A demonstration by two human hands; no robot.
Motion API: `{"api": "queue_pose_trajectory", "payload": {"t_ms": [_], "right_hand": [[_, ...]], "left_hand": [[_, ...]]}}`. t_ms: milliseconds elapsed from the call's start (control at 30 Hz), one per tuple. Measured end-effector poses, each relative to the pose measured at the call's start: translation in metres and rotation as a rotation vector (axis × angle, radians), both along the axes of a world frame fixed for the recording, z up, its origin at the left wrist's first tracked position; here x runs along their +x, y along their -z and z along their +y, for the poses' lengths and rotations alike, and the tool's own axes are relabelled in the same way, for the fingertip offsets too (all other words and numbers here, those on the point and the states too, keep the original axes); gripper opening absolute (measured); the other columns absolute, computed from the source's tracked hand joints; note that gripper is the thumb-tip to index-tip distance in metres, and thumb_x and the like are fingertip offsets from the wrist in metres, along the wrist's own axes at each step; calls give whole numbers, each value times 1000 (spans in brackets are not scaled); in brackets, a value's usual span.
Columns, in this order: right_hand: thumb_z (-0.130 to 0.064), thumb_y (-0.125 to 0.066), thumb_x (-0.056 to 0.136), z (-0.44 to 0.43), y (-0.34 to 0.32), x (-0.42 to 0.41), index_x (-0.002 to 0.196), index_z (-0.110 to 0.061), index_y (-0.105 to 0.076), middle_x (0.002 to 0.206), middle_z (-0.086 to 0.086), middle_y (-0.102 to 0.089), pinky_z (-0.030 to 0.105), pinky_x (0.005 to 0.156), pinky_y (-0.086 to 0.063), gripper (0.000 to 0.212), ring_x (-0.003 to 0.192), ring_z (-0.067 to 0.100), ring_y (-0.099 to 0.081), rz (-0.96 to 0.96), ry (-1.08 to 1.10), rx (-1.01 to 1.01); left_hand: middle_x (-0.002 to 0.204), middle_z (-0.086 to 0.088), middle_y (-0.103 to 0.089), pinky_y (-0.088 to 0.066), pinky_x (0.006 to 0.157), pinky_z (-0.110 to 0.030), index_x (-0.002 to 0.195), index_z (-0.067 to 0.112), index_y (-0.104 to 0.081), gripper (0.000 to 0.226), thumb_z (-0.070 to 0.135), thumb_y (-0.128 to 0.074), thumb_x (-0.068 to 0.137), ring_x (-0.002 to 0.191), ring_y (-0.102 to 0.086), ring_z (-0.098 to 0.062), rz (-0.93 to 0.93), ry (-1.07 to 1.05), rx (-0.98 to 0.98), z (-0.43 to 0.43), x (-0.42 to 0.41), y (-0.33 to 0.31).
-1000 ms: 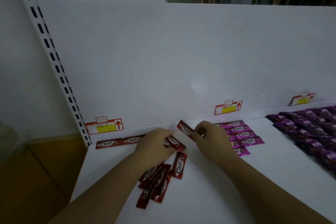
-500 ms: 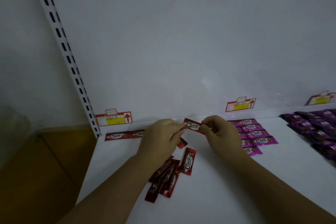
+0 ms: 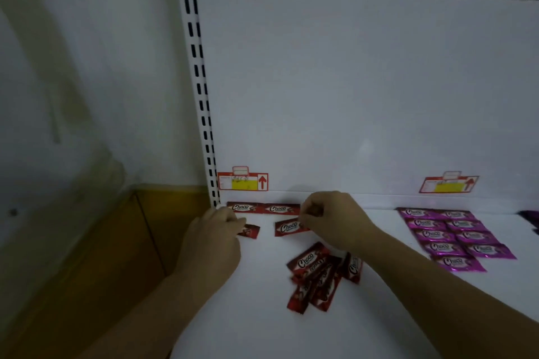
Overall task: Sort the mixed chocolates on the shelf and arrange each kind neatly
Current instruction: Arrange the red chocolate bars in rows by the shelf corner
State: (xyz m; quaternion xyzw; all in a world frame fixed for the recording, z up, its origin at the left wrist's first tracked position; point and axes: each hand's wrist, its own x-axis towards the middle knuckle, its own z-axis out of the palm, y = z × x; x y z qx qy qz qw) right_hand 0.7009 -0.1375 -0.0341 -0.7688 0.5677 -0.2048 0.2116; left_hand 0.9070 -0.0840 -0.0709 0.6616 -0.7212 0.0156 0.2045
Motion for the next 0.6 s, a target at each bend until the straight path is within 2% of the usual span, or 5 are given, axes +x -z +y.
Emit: {"api": "queue_pose_trajectory", "payload": {"t_ms": [133, 267, 467, 600], "right_hand": [[-33, -60, 86, -7, 5, 11, 90, -28, -70, 91, -10, -68, 21, 71, -44, 12, 78, 7, -57, 138, -5, -97], [-39, -56, 88, -6, 13, 16, 94, -30, -71, 93, -11, -67, 24, 76, -48, 19, 82, 7, -58, 200, -32, -200], [-42, -56, 88, -10, 25, 10, 98, -27, -71, 93, -14, -57, 16, 70, -38, 23, 81, 3, -51, 123, -58, -292], [-47, -60, 84, -7, 27, 11, 98, -32, -71, 100, -17, -58, 15, 73, -41, 24, 88, 2, -55, 146, -164, -242]], "left_hand": [[126, 11, -46, -31, 102, -18, 134, 27, -47, 44, 14, -46, 92, 119, -37, -7, 113, 20, -12, 7, 3, 1], [128, 15, -42, -27, 106, -18, 135, 30, -43, 42, 22, -40, 94, 123, -32, -4, 65, 91, 32, 8, -1, 2], [141, 13, -33, -17, 110, -18, 142, 29, -31, 46, 27, -33, 97, 132, -22, -5, -1, 113, 68, 7, 0, 3], [146, 13, -26, -14, 108, -16, 145, 28, -24, 49, 26, -32, 97, 136, -15, -5, 8, 107, 64, 7, -1, 4]]}}
